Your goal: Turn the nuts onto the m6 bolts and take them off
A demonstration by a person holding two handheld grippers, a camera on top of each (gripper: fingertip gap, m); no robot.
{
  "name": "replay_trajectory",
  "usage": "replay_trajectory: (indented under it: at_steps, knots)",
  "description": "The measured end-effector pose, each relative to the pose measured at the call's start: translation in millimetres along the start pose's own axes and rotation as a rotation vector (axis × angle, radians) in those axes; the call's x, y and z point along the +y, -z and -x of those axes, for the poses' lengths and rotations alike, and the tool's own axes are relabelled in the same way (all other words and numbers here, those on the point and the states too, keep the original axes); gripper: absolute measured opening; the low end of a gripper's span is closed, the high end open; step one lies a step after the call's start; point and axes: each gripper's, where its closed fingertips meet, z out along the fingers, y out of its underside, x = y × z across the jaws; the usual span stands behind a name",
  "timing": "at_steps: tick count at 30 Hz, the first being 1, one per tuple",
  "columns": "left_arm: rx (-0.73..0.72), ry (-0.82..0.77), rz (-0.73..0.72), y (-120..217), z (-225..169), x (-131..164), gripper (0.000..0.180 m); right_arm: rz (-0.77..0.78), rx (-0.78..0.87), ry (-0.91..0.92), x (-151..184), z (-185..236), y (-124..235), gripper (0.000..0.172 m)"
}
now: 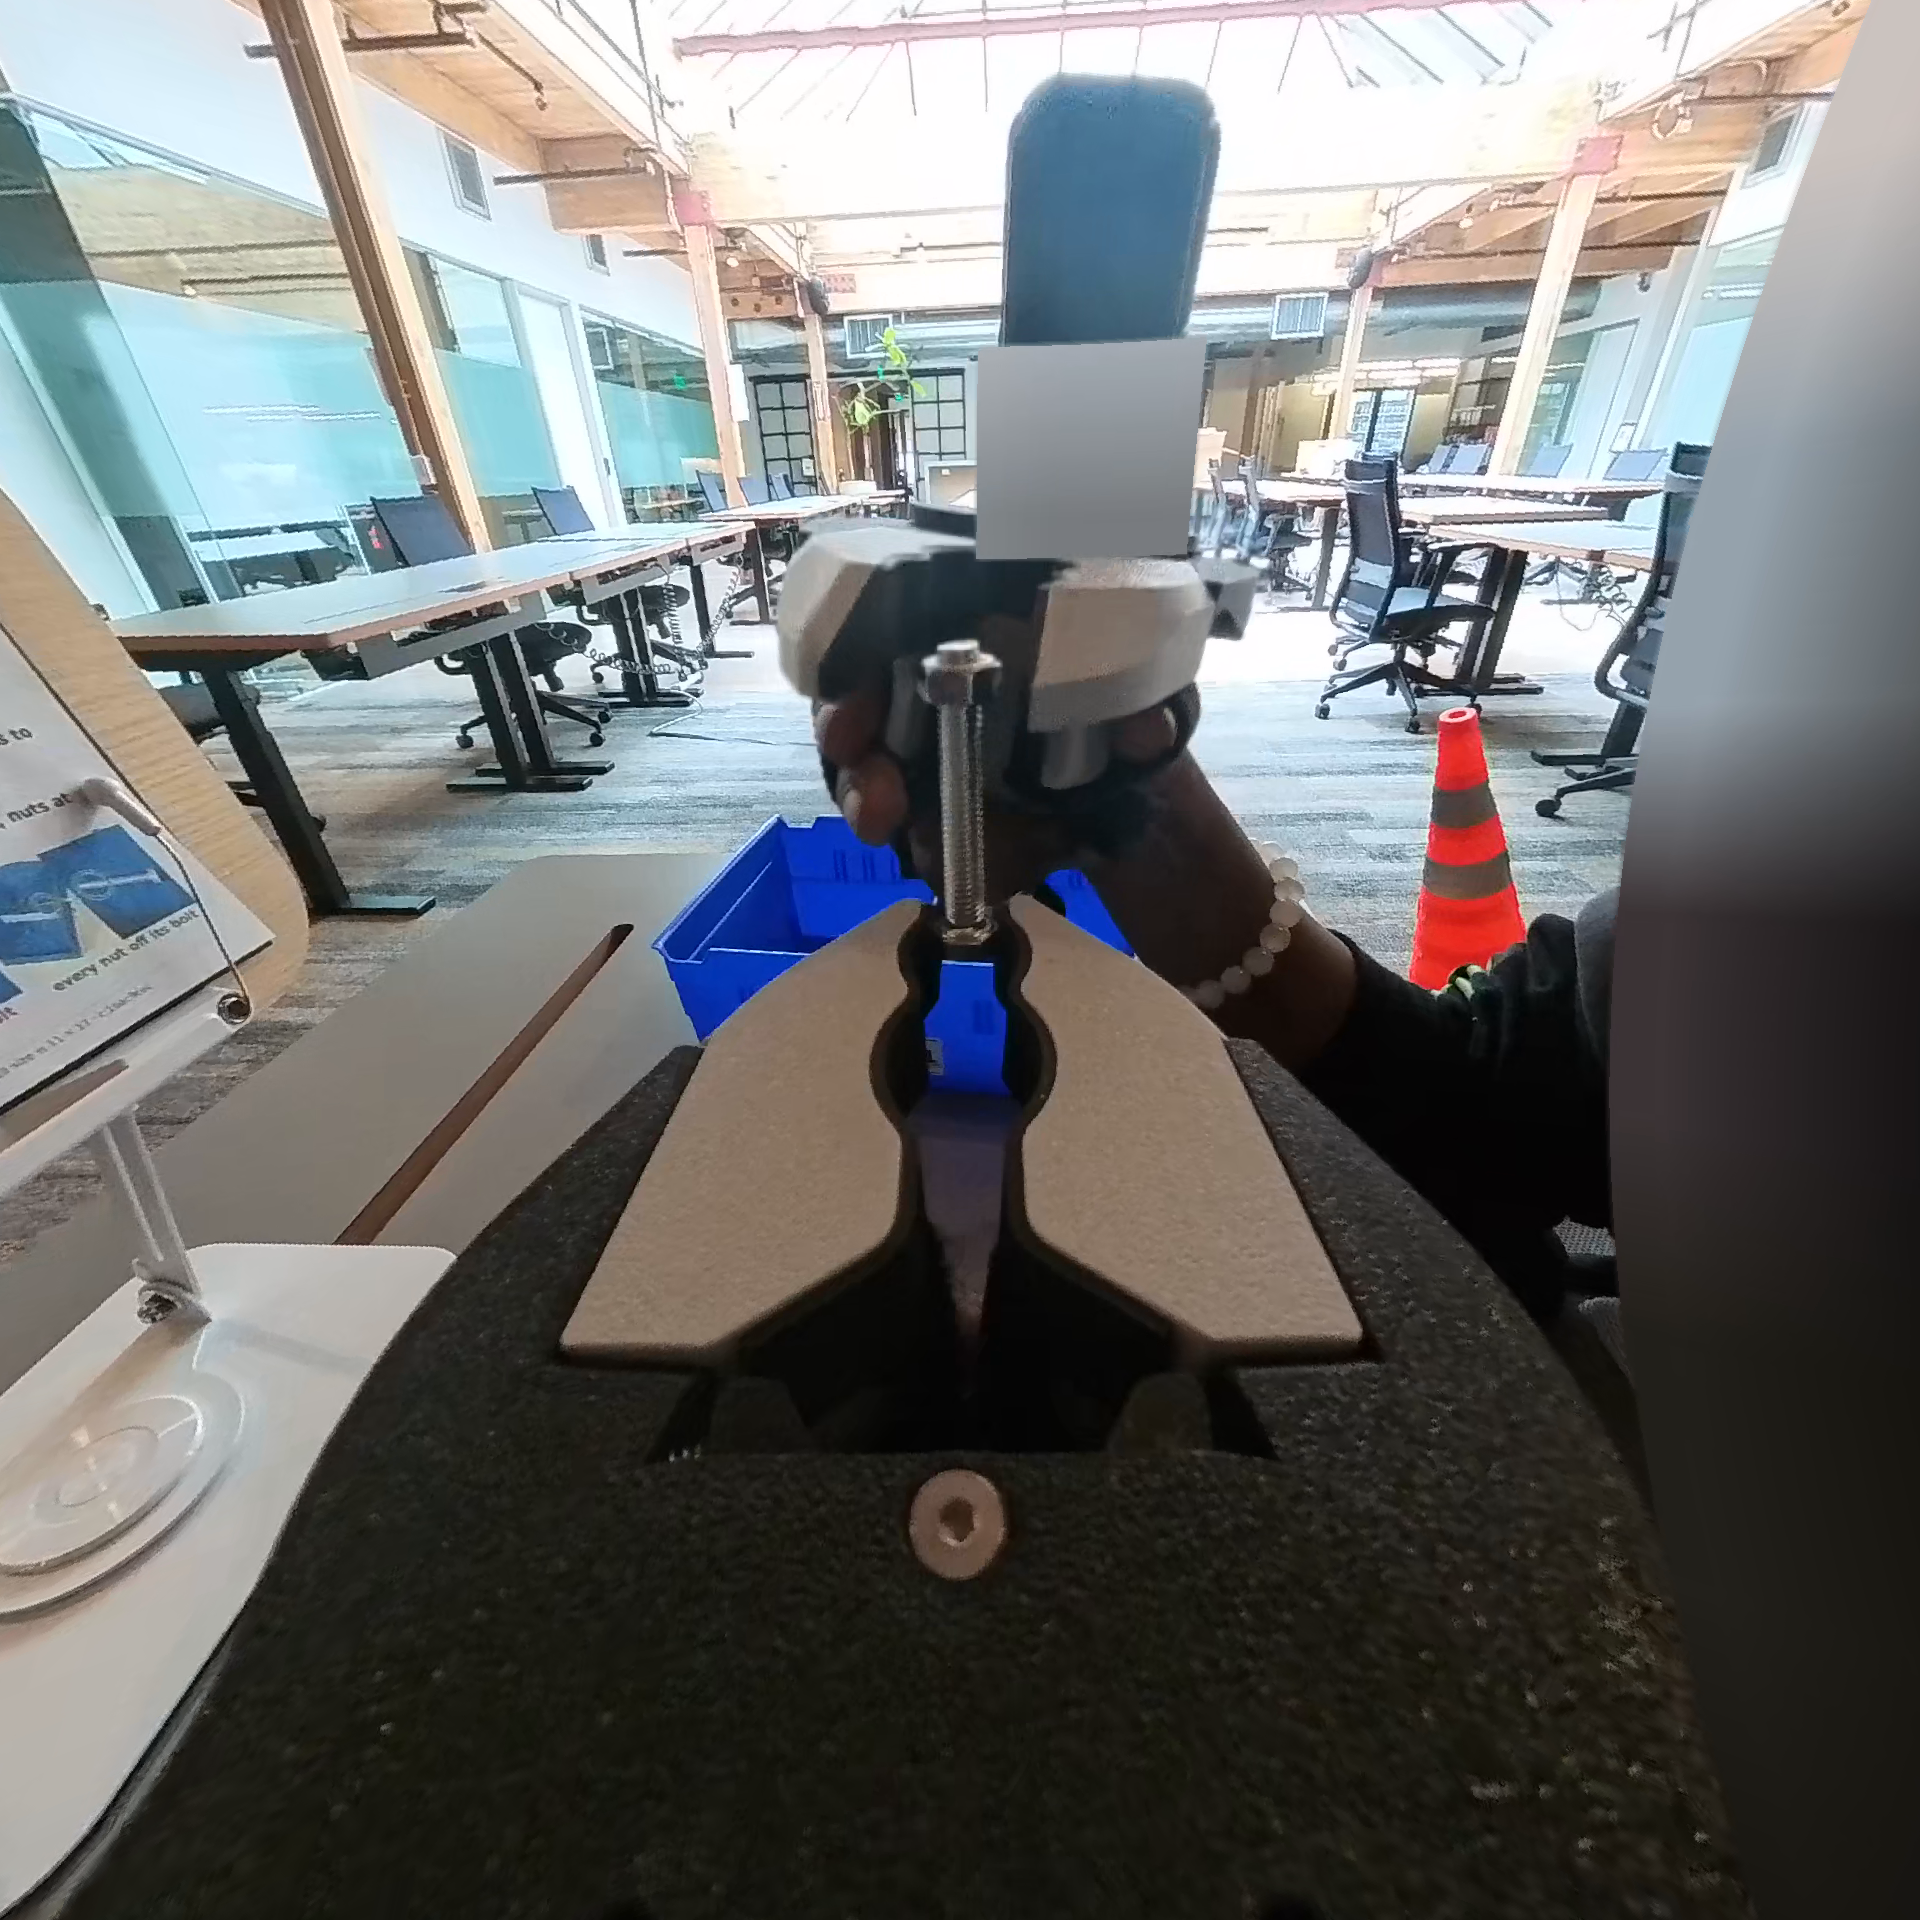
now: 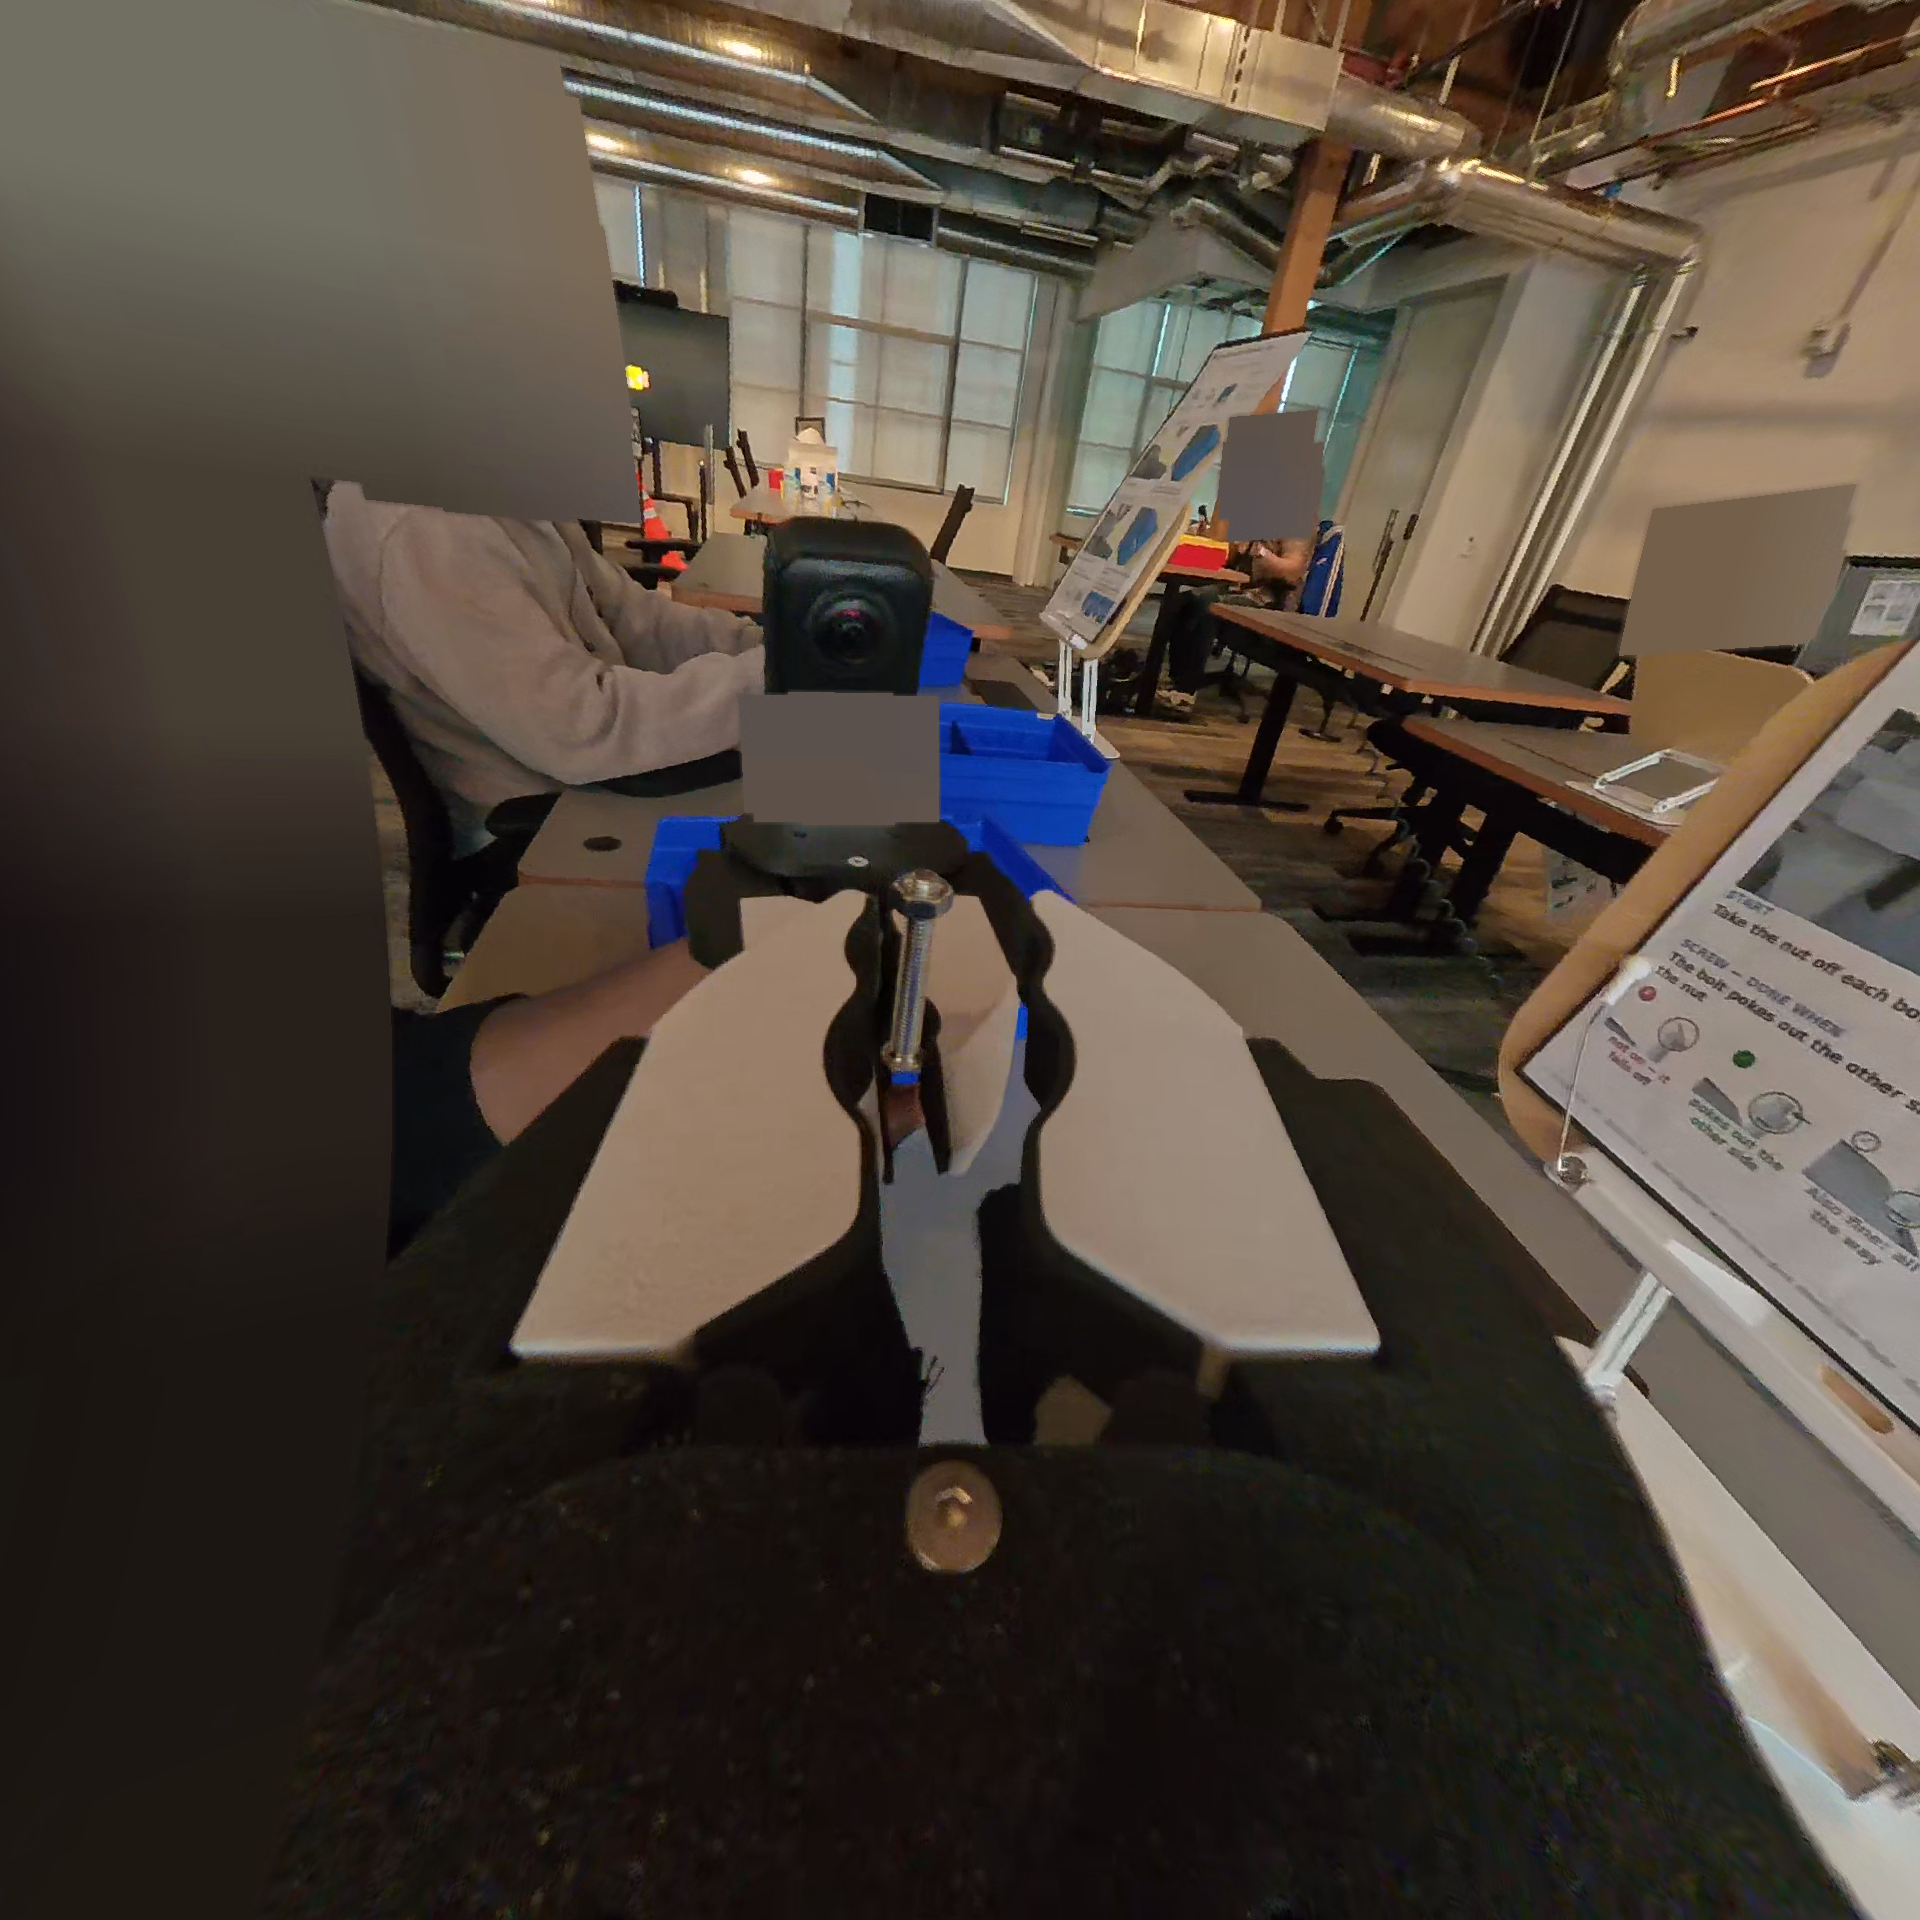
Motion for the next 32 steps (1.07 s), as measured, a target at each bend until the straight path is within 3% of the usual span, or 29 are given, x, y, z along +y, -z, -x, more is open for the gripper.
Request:
replay_trajectory:
  at_steps: [6, 11, 16, 21, 26, 32]
  knots:
    - [0.000, -0.003, -0.002, 1.0, -0.1, -1.0, 0.009, -0.030, 0.025, -0.022, -3.8, -9.1, 9.3, 0.019]
    - [0.004, -0.003, 0.004, -1.1, -0.8, 1.1, 0.009, -0.002, 0.009, 0.004, -1.1, -0.6, 0.0, 0.028]
    - [-0.005, -0.001, -0.009, 0.8, 1.3, -1.0, 0.009, -0.021, 0.025, -0.019, -2.7, -8.8, 8.6, 0.019]
    - [-0.005, 0.005, -0.006, 0.1, 2.5, 0.6, 0.009, -0.017, 0.012, -0.009, -3.0, -1.7, 0.3, 0.027]
    - [-0.001, 0.005, -0.004, 0.6, 1.7, 0.6, 0.009, -0.040, 0.045, -0.035, -4.3, -13.7, 9.7, 0.020]
    - [0.003, 0.005, 0.002, -2.0, 1.0, 3.0, 0.009, -0.006, 0.026, -0.001, -1.2, -3.2, -0.9, 0.029]
